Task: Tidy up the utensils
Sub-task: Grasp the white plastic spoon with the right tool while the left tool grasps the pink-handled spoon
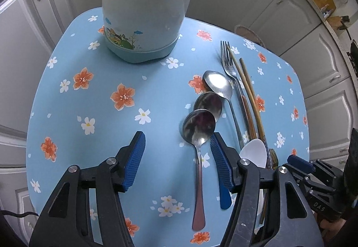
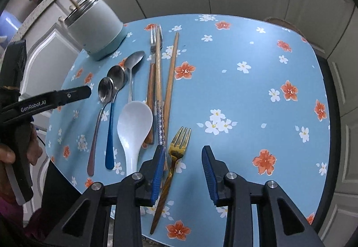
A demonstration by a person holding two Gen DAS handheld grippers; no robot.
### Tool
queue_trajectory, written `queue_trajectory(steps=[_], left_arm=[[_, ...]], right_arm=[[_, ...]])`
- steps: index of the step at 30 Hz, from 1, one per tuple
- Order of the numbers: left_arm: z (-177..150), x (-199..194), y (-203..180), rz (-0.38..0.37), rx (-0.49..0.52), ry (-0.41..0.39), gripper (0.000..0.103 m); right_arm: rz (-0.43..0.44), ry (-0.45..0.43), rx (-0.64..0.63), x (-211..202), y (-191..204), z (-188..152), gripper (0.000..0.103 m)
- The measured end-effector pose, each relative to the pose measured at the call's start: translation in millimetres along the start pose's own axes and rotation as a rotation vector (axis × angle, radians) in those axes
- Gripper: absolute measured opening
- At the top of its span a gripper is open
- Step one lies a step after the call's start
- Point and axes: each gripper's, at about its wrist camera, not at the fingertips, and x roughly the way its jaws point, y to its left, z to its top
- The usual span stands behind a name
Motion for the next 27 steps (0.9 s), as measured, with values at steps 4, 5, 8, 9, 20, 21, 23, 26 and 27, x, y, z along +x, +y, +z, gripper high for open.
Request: queue_trajectory(steps=[4, 5, 8, 9, 20, 21, 23, 26, 27], left_arm=[[0, 2, -2, -0.011, -0.015, 0.008, 0.062], [0, 2, -3, -0.011, -0.016, 0.008, 0.064], [2, 4, -4, -0.005, -0.028, 0.006, 0.064], [4, 5, -3, -0.003, -0.040, 0.007, 0.064], [9, -1, 4, -0.014, -0.055, 0.003, 0.065], [9, 0, 4, -0.014, -0.055, 0.005, 0.065], [8, 1, 3, -0.017, -0.055, 0.010, 0.065], [8, 3, 3, -0.018, -0.056, 0.020, 0.065], [8, 4, 3, -0.017, -0.058, 0.021, 0.065]], right_arm=[[0.039, -0.007, -0.007, -6, 6, 5, 0.034], [0.054, -0.008, -0.019, -8, 11, 6, 0.034], [0.083, -0.004, -0.057, -8, 27, 7, 0.034], [0.089, 0.003, -0.072, -5, 33, 8, 0.034], [0.011, 0.072, -0.181, 22, 70, -1, 0.043], [0.009, 0.076, -0.180, 23, 69, -1, 0.043], [0.010, 0.081, -0.179, 24, 69, -4, 0.043], [0.020, 0.097, -0.183, 27, 69, -7, 0.043], [0.017, 0.101, -0.185, 30, 69, -8, 0.043]])
